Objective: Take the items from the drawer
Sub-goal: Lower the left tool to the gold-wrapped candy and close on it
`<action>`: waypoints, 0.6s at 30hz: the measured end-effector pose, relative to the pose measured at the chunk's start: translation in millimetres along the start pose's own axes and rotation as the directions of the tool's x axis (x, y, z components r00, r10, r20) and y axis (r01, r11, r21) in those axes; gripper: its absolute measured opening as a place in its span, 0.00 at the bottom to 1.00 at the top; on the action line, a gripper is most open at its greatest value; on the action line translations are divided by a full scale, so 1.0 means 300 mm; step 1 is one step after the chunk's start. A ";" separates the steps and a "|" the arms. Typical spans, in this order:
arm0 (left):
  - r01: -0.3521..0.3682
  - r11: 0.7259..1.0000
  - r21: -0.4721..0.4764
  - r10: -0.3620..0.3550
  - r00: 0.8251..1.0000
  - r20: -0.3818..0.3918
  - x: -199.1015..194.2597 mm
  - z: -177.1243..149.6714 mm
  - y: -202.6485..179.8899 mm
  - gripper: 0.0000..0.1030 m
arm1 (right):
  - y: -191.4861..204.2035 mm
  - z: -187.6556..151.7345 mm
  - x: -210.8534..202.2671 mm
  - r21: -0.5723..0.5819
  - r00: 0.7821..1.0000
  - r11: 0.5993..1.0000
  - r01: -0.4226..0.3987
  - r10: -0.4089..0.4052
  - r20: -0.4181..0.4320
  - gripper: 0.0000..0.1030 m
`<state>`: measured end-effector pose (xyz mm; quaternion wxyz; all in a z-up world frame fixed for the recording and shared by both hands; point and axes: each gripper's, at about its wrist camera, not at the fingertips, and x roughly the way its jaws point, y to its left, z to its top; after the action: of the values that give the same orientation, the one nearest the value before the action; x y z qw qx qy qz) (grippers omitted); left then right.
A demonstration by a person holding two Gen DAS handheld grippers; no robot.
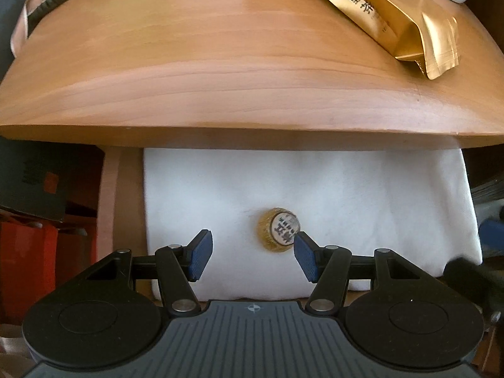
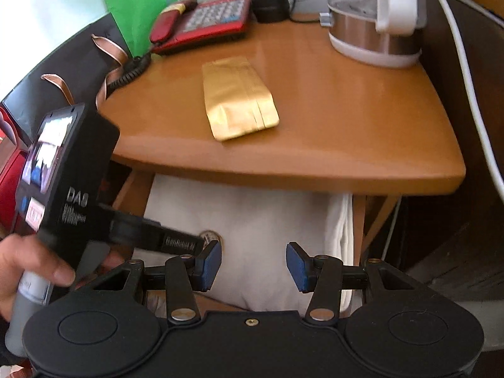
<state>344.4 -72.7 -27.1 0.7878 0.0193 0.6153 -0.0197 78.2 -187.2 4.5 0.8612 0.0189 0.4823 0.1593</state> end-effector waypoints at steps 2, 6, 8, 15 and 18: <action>-0.004 1.000 -0.002 0.004 1.000 -0.009 0.014 0.004 -0.008 0.59 | -0.007 -0.010 0.003 0.008 1.000 1.000 -0.008 0.008 -0.003 0.43; -0.020 1.000 0.003 0.020 0.999 -0.032 0.045 0.012 -0.029 0.59 | -0.014 -0.023 0.006 0.024 1.000 1.000 -0.018 0.018 -0.002 0.43; -0.023 1.000 0.002 0.024 0.999 -0.032 0.049 0.022 -0.044 0.59 | -0.019 -0.030 0.012 0.032 1.000 0.999 -0.025 0.025 -0.005 0.43; -0.033 0.999 -0.001 0.033 0.998 -0.063 0.084 0.059 -0.068 0.59 | -0.038 -0.044 0.029 0.049 0.999 0.998 -0.044 0.044 -0.006 0.43; -0.017 1.000 -0.008 0.017 0.995 -0.097 0.103 0.075 -0.069 0.59 | -0.046 -0.046 0.029 0.055 0.999 0.997 -0.049 0.049 -0.002 0.43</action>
<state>372.5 -94.8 -51.6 0.7574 0.0218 0.6525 -0.0092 74.3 -199.3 -12.6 0.8553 0.0540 0.4874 0.1673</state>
